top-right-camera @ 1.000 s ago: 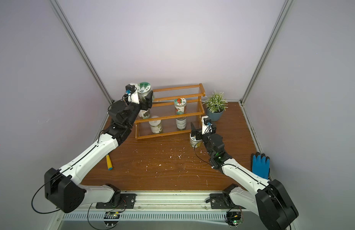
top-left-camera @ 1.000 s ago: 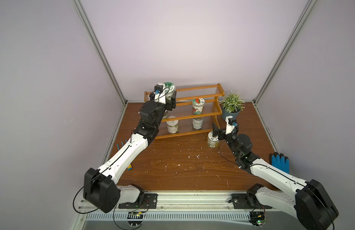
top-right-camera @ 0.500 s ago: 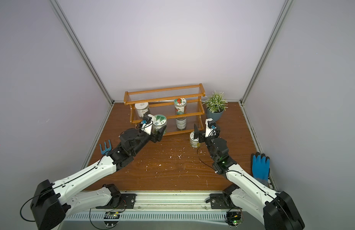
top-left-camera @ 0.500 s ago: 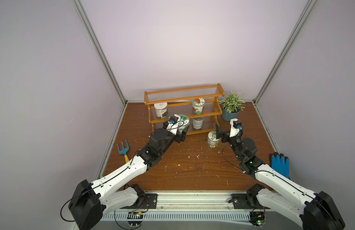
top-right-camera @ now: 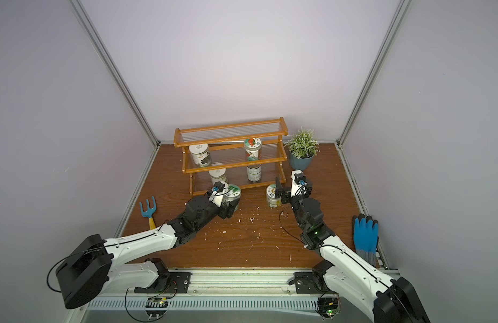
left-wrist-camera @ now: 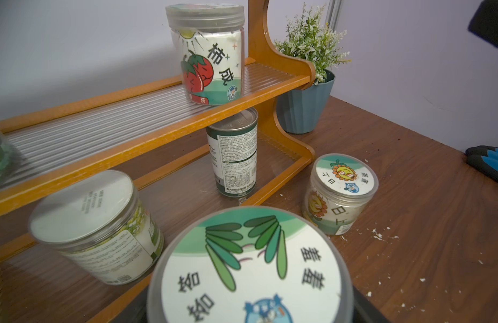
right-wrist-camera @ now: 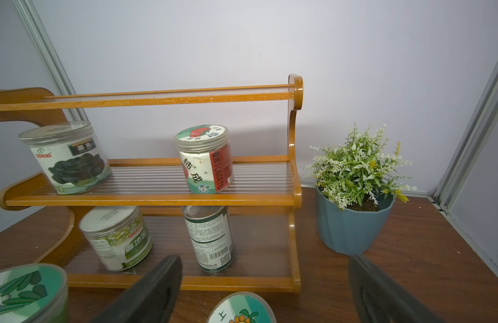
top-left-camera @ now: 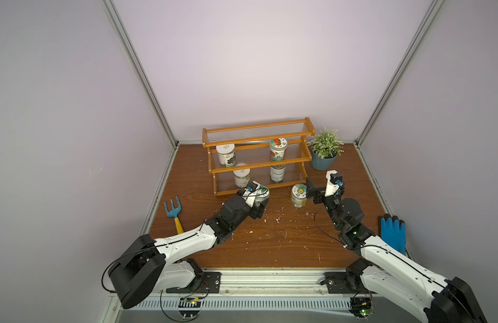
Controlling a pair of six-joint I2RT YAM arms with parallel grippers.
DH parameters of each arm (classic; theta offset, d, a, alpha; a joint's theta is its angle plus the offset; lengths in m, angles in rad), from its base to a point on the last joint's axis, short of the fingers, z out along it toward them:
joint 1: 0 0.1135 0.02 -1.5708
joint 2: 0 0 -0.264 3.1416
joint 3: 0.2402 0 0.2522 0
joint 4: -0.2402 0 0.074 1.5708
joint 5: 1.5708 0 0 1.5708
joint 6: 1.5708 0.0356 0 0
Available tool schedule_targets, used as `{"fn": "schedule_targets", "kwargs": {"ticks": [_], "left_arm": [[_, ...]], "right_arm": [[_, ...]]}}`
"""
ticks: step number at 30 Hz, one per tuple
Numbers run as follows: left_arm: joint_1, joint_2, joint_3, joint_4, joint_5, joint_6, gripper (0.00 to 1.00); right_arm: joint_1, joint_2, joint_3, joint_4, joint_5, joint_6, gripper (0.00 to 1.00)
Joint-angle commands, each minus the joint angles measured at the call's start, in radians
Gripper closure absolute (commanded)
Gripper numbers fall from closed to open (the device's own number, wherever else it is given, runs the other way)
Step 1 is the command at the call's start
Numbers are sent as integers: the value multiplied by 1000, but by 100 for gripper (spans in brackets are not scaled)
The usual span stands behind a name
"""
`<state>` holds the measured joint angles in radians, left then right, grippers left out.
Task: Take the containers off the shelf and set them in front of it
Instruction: Place the container at the center of the board.
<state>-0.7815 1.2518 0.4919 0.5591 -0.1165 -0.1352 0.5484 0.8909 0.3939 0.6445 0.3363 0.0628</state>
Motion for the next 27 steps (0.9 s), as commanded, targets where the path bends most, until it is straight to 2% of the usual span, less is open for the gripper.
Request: {"fn": "schedule_targets", "kwargs": {"ticks": [1, 13, 21, 27], "left_arm": [[-13, 58, 24, 133, 17, -18, 33], [-15, 271, 20, 297, -41, -66, 33], [-15, 343, 1, 344, -110, -57, 33], [-15, 310, -59, 363, -164, -64, 33]], "right_arm": [[3, -12, -8, 44, 25, -8, 1], [3, -18, -50, 78, 6, -2, 1], [3, -22, -75, 101, 3, 15, 1], [4, -48, -81, 77, 3, 14, 1]]}}
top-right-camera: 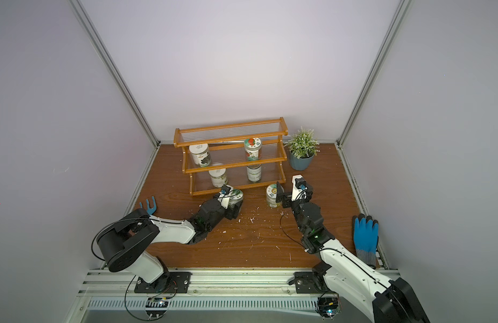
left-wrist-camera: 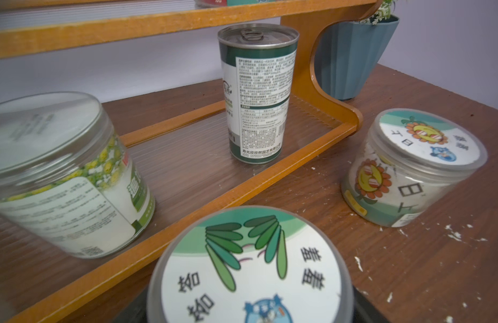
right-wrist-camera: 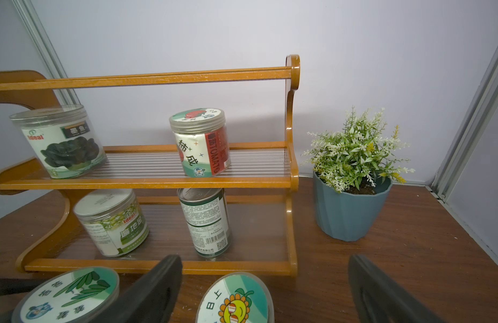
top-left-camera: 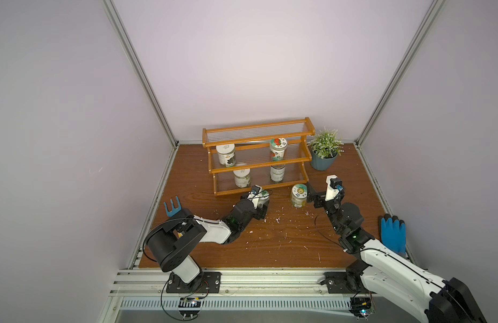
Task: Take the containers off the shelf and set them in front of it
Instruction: Place the container at the center of the board.
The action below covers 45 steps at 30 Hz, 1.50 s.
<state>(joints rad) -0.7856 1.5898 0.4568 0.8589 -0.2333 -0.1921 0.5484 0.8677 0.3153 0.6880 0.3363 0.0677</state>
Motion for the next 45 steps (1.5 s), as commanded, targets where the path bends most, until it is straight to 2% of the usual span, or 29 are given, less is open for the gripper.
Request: {"fn": "schedule_targets", "kwargs": {"ticks": [1, 9, 15, 18, 29, 34, 40, 45], "left_arm": [[-10, -30, -31, 65, -45, -8, 33], [-10, 1, -52, 114, -70, -13, 32], [-11, -22, -79, 120, -64, -22, 16], [-14, -53, -105, 118, -60, -27, 11], [-21, -97, -154, 115, -54, -38, 7], [-30, -114, -159, 114, -59, -28, 0], [-48, -189, -180, 110, -93, -13, 0], [-50, -325, -166, 20, -146, 5, 0]], "right_arm": [[3, -28, -3, 33, 3, 8, 1], [2, -26, -7, 42, -2, 19, 1], [3, -26, -10, 40, -7, 23, 1], [3, -24, -15, 51, -5, 30, 1], [3, 3, -2, 70, -19, 35, 1], [3, 5, 3, 62, -25, 30, 1], [3, 21, 15, 52, -37, 32, 1], [3, 41, 33, 38, -59, 36, 1]]}}
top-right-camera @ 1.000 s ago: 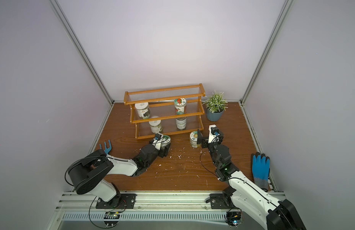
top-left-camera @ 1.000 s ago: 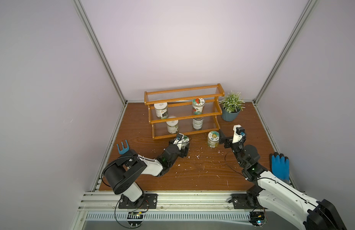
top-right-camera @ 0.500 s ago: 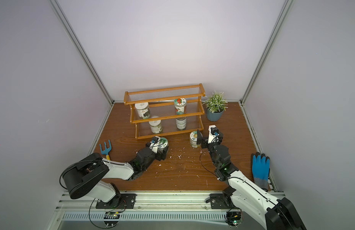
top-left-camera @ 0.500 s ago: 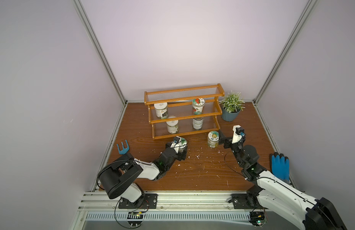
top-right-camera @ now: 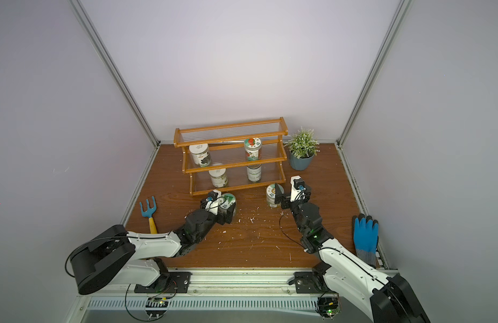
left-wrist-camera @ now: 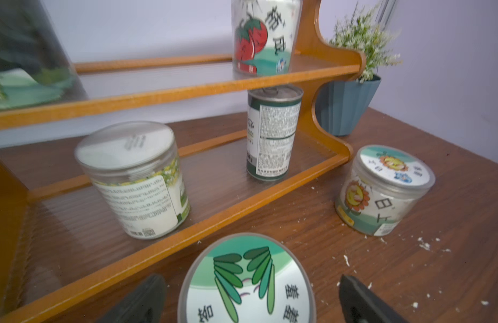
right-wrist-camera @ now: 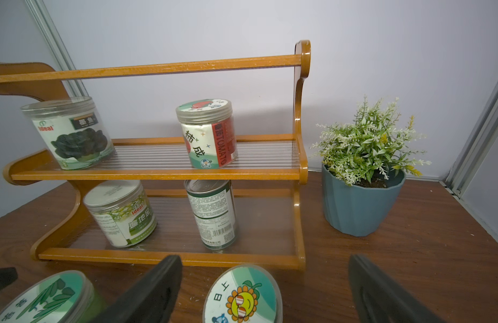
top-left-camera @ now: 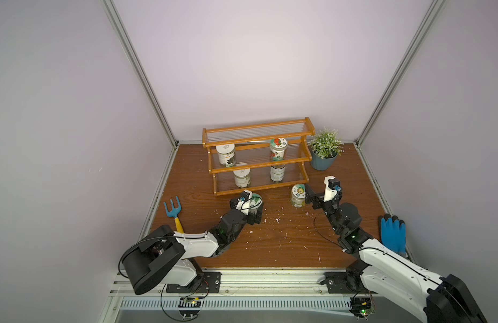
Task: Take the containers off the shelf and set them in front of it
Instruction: Place the container at the center of the board.
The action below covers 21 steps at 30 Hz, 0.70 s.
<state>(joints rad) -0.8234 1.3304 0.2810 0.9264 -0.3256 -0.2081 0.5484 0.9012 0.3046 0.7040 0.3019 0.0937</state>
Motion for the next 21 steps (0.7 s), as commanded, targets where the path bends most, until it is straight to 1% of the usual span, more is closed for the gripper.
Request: {"fn": "schedule_targets", "kwargs": {"ticks": [1, 6, 9, 11, 14, 16, 21], "left_arm": [[-13, -92, 18, -73, -66, 28, 0], [-11, -227, 80, -221, -131, 100, 0], [-10, -269, 98, -242, -140, 144, 0], [4, -274, 118, -281, -117, 136, 0], [48, -280, 133, -332, -45, 109, 0], [75, -291, 139, -354, -22, 80, 0], [148, -364, 142, -414, 89, 0, 0]], "right_arm": [[3, 13, 48, 20, -31, 13, 1], [3, 74, 88, 22, -99, 14, 1], [4, 130, 129, 42, -141, 3, 1], [5, 176, 171, 50, -161, -14, 1], [5, 261, 256, 49, -187, -58, 1], [5, 322, 321, 53, -196, -87, 1], [3, 470, 481, 37, -237, -157, 1]]}}
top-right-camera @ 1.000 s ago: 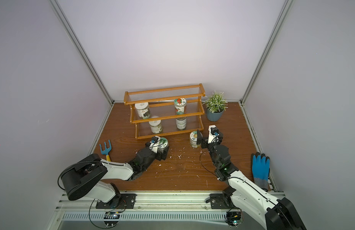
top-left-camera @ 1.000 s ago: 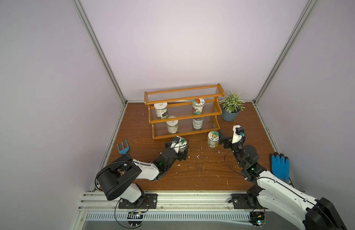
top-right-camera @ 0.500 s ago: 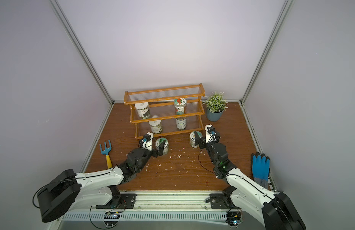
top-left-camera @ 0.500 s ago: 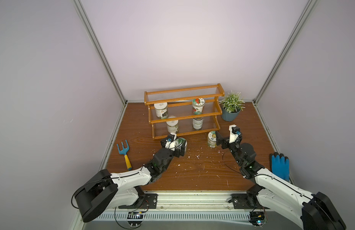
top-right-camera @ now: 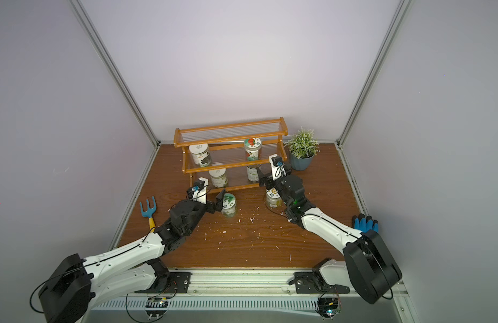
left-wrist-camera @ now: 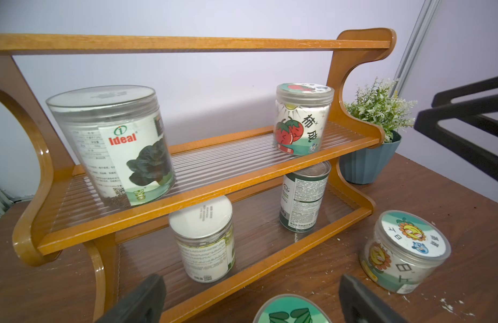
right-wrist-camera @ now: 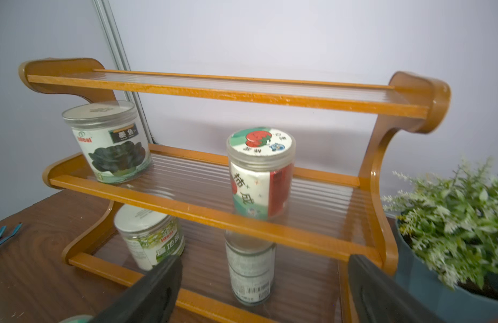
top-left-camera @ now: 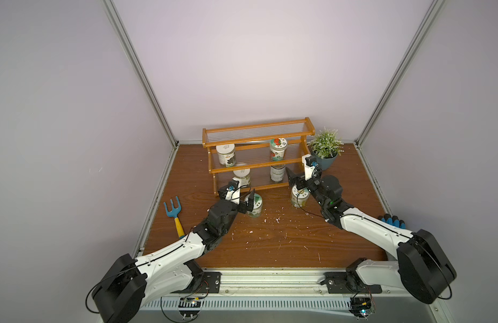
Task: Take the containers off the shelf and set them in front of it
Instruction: 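Place the container at the center of the board, then pick up a container from the shelf.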
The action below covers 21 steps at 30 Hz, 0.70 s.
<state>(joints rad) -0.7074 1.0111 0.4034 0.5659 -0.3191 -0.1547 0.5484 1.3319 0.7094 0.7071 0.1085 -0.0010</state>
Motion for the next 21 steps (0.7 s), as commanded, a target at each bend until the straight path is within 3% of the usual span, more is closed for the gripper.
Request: {"fn": "schedule_targets", "kwargs": {"ticks": [1, 11, 21], "left_arm": [[46, -61, 20, -72, 104, -66, 0], [181, -198, 21, -223, 185, -132, 0], [201, -174, 35, -226, 189, -123, 0]], "right_arm": [[1, 68, 103, 35, -50, -72, 1], [-21, 285, 304, 38, -79, -74, 1], [-40, 433, 432, 78, -78, -32, 1]]}}
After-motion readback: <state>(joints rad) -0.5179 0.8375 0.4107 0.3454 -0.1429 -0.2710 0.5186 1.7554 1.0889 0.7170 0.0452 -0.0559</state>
